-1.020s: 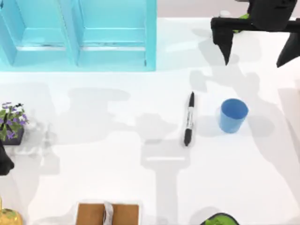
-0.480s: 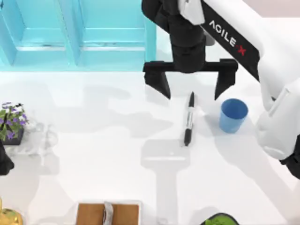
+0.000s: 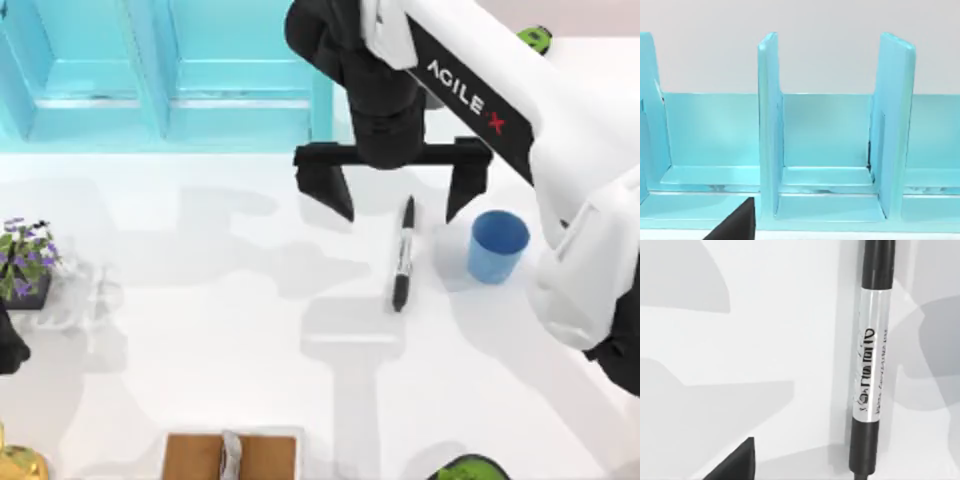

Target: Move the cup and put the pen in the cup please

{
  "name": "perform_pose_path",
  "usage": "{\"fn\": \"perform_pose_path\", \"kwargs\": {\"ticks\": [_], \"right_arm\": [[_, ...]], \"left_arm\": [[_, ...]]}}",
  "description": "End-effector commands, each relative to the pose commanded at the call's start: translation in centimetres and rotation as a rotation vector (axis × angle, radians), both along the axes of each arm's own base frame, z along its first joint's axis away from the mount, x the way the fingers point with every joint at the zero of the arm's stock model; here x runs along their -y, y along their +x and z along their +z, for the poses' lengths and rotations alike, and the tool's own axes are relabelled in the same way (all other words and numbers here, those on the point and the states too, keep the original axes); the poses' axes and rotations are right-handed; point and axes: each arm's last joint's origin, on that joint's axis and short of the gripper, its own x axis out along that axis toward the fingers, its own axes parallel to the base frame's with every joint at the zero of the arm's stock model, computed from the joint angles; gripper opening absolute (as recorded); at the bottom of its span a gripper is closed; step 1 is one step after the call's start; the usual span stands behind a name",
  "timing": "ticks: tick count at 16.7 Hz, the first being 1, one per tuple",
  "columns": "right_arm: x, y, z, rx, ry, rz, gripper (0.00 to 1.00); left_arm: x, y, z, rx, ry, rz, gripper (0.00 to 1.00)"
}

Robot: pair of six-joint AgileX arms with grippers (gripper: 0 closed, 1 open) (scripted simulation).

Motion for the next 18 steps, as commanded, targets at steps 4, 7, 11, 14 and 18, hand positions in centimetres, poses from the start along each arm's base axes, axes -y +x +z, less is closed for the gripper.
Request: {"fn": "perform_pose_path", "kwargs": {"ticks": [4,7,11,14,18], "right_arm": [[0.0,0.5,-1.9,0.004,0.001,0.003,1.00],[0.3,0.5,-4.5,0.001,-0.002,0.002,1.00],[1.2,-0.2,-7.9,-0.002,-0.004,0.002,1.00],[1.6,-0.6,-9.4,0.001,-0.002,0.002,1.00],[1.6,-0.6,-9.5,0.002,-0.001,0.002,1.00]], "left_arm": [[0.0,0.0,0.0,0.000,0.000,0.000,1.00],[0.0,0.0,0.0,0.000,0.000,0.000,1.00],[0.0,0.0,0.0,0.000,0.000,0.000,1.00],[0.0,0.0,0.0,0.000,0.000,0.000,1.00],[0.0,0.0,0.0,0.000,0.000,0.000,1.00]]}}
